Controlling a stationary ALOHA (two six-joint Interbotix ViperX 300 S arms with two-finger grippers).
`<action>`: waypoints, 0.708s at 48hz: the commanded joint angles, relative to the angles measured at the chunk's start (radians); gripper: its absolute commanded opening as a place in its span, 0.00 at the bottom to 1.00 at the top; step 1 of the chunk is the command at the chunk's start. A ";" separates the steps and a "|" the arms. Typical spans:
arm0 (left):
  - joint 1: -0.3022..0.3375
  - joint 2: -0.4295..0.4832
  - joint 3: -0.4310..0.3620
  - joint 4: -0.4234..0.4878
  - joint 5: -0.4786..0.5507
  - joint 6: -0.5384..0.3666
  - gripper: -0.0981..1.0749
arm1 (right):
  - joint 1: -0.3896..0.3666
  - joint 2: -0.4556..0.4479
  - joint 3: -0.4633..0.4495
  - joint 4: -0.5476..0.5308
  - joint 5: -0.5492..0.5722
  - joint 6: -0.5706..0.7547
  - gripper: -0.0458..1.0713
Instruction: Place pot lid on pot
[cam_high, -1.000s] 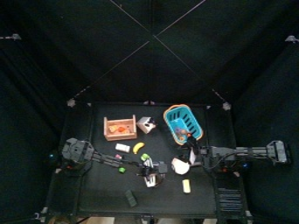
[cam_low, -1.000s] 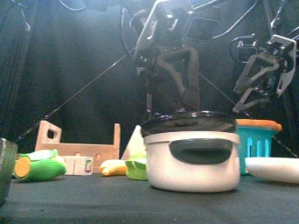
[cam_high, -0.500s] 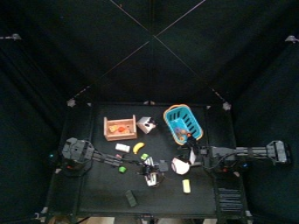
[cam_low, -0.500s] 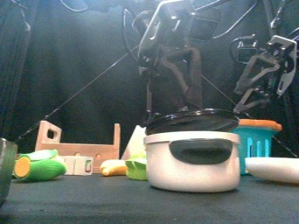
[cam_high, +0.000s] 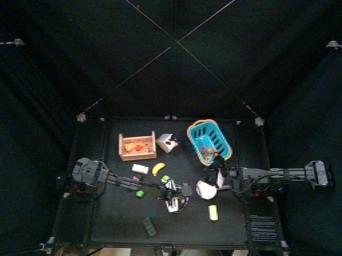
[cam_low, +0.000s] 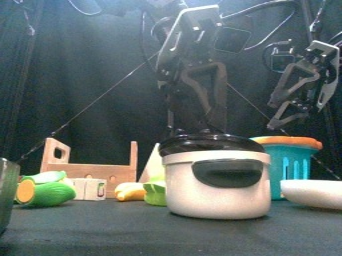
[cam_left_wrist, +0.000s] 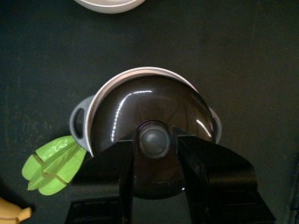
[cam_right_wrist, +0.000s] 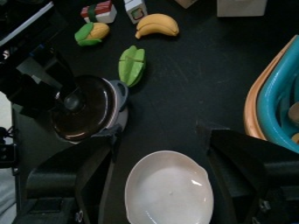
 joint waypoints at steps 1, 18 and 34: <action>0.003 -0.012 -0.031 0.005 -0.005 -0.002 0.58 | 0.000 0.000 -0.009 0.002 -0.003 0.000 0.92; 0.005 -0.018 -0.040 0.018 -0.006 -0.002 0.58 | 0.000 0.002 -0.005 0.002 -0.003 0.000 0.92; 0.003 -0.008 -0.040 0.018 -0.006 -0.002 0.58 | 0.000 0.002 -0.005 0.002 -0.003 0.000 0.92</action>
